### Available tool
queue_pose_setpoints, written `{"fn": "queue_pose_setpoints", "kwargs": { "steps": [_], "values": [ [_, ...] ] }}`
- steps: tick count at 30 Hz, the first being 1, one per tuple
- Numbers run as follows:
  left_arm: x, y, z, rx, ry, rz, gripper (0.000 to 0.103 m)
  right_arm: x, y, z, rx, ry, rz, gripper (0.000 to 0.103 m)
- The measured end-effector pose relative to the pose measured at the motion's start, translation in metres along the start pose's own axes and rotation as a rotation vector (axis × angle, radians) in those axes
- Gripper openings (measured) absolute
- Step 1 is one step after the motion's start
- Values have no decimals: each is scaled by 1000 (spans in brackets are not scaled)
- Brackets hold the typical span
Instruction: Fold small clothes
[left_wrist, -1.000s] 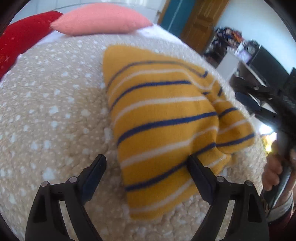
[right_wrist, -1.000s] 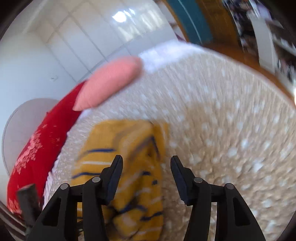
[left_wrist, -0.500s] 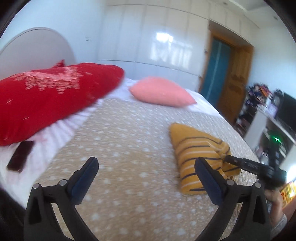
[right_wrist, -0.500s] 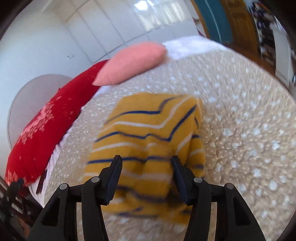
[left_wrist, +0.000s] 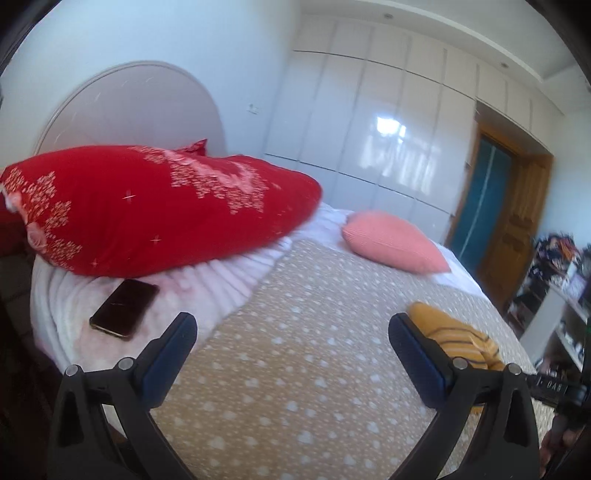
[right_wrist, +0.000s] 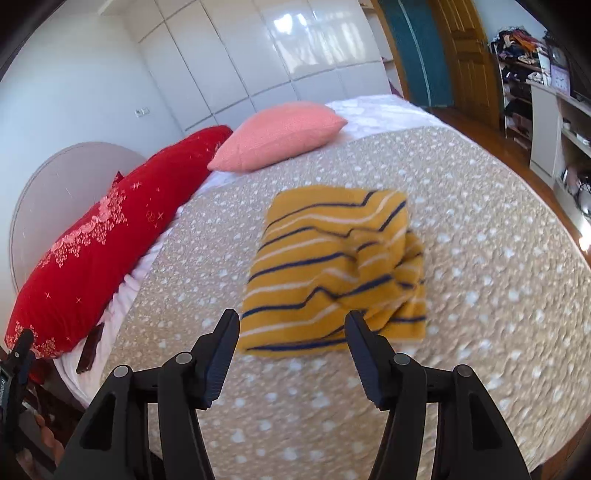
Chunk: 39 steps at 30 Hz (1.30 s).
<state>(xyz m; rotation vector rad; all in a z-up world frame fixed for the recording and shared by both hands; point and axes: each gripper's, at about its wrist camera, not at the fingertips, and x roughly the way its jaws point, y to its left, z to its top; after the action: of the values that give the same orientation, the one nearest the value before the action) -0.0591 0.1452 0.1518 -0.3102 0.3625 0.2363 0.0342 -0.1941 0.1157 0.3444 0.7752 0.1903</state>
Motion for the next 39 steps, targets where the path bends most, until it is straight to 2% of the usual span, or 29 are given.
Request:
{"fn": "queue_pose_setpoints", "kwargs": {
  "steps": [5, 13, 24, 27, 32, 36, 39],
  "values": [
    [4, 24, 2, -55, 24, 7, 103, 0, 24, 8, -35, -9, -34, 64],
    [8, 33, 2, -83, 30, -5, 103, 0, 44, 9, -63, -6, -51, 65],
    [8, 33, 1, -77, 27, 8, 103, -6, 29, 5, -25, -17, -75, 65],
    [10, 29, -1, -51, 28, 51, 103, -10, 18, 1, -15, -26, -91, 65],
    [5, 13, -5, -4, -16, 146, 103, -21, -9, -15, 13, -57, -109, 67],
    [-6, -5, -4, 33, -82, 93, 103, -26, -32, -30, -24, -68, -154, 67],
    [-13, -27, -4, 82, -91, 12, 103, -28, -42, -41, -71, -73, -190, 68]
  ]
}}
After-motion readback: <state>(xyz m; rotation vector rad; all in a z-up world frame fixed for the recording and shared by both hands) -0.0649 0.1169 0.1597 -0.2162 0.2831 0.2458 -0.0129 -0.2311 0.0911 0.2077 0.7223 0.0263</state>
